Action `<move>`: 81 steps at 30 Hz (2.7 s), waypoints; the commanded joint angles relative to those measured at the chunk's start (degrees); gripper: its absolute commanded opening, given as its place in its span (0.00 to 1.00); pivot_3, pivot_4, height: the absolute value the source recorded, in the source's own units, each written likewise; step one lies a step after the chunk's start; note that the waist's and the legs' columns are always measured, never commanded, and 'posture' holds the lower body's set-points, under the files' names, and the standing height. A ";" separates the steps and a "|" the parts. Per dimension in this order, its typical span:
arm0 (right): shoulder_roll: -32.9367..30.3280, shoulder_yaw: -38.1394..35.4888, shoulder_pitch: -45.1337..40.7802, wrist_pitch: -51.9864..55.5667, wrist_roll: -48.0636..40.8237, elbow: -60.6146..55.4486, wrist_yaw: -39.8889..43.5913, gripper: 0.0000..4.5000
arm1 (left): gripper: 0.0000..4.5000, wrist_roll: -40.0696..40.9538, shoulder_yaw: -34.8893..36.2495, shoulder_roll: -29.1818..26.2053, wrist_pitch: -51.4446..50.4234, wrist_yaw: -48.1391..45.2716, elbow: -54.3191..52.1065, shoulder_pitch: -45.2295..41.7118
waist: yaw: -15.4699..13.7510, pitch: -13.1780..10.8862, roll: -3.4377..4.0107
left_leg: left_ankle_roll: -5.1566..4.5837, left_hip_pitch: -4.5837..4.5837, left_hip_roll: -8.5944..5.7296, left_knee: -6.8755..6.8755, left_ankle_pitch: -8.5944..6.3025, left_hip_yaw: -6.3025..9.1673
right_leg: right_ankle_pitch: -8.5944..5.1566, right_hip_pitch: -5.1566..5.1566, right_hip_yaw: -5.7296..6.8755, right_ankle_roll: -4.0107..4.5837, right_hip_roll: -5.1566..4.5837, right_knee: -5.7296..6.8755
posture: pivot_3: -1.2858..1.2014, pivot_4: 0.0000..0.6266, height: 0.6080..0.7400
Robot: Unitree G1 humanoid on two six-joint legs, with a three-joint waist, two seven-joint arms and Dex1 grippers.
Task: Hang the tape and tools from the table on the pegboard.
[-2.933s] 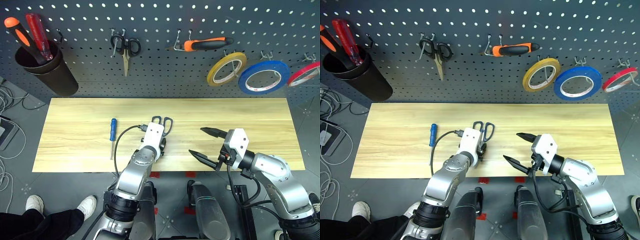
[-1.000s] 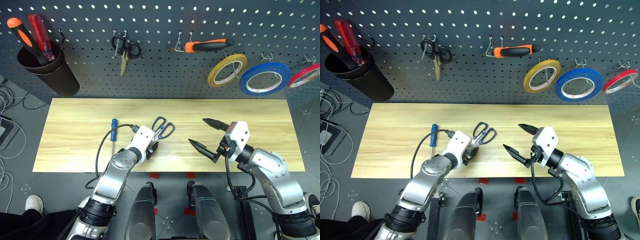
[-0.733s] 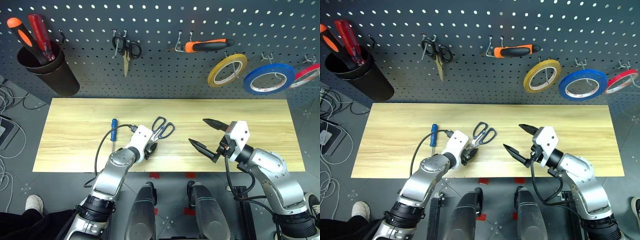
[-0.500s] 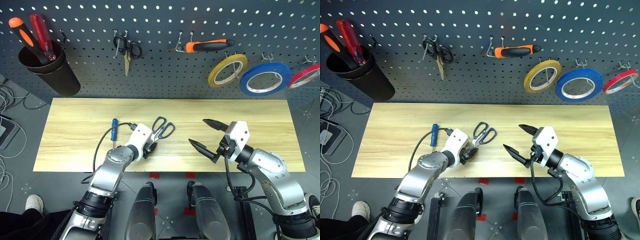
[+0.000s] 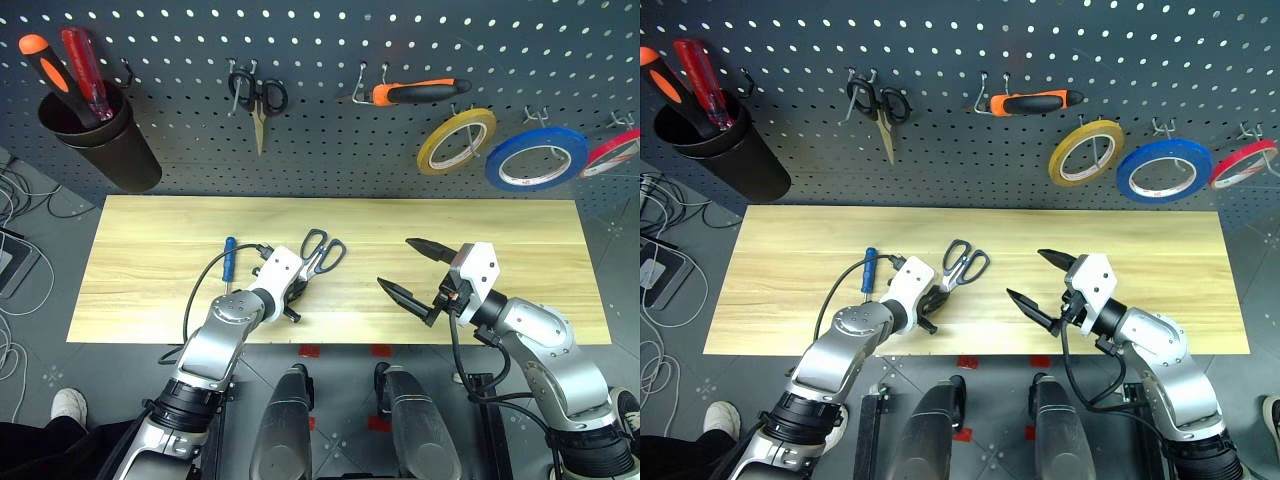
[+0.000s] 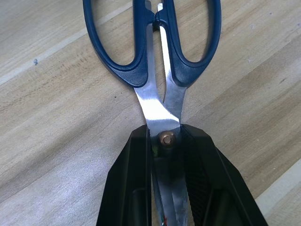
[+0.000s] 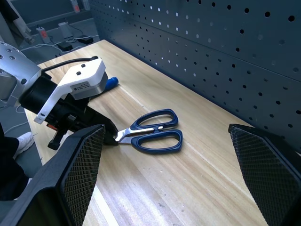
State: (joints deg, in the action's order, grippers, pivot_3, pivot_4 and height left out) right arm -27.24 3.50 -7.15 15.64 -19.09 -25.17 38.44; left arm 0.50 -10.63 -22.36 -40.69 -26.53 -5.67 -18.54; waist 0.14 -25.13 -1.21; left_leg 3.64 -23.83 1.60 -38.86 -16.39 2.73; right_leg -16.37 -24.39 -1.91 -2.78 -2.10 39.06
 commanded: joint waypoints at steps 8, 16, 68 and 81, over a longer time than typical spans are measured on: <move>0.21 -0.77 0.44 -2.17 -0.99 -1.93 0.97 1.00 | 0.13 -0.31 0.21 -1.21 3.44 -0.29 -4.30 3.20 | -0.03 0.02 0.00 | 0.01 -0.02 0.05 0.00 0.01 0.03 | 0.00 -0.01 0.03 0.00 -0.01 -0.02 | 0.53 0.63 1.00; -2.15 -0.79 2.11 -2.97 -4.22 -2.87 7.04 1.00 | 0.13 -0.05 1.46 -0.54 2.83 1.44 -6.58 2.86 | -0.11 0.13 -0.03 | 0.03 -0.07 0.03 -0.05 0.02 0.06 | 0.00 -0.01 0.10 0.00 -0.05 -0.02 | 0.53 0.57 1.00; -0.07 -7.99 3.40 -0.29 -8.98 -12.40 -4.26 1.00 | 0.13 -6.04 13.59 2.26 37.02 13.56 -23.36 15.15 | -0.63 10.24 -0.46 | -0.06 0.04 -0.16 -0.09 -0.03 -0.08 | 0.00 0.25 0.21 0.02 0.01 -0.09 | 0.54 0.33 1.00; -0.04 -7.40 3.79 -0.30 -7.93 -12.92 -5.23 1.00 | 0.13 -5.67 13.41 3.34 36.70 13.32 -21.78 16.12 | -0.63 10.63 -0.46 | -0.07 0.06 -0.16 -0.09 -0.04 -0.16 | 0.01 0.25 0.17 0.02 0.04 -0.08 | 0.54 0.33 1.00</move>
State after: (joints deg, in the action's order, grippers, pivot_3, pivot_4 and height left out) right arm -27.18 -3.22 -3.63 16.62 -27.26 -36.03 33.61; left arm -5.25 2.54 -19.07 -4.63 -13.20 -26.14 -2.56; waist -0.50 -14.50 -1.67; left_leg 3.57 -23.77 1.44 -38.95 -16.43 2.59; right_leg -16.36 -24.14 -1.73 -2.76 -2.05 38.98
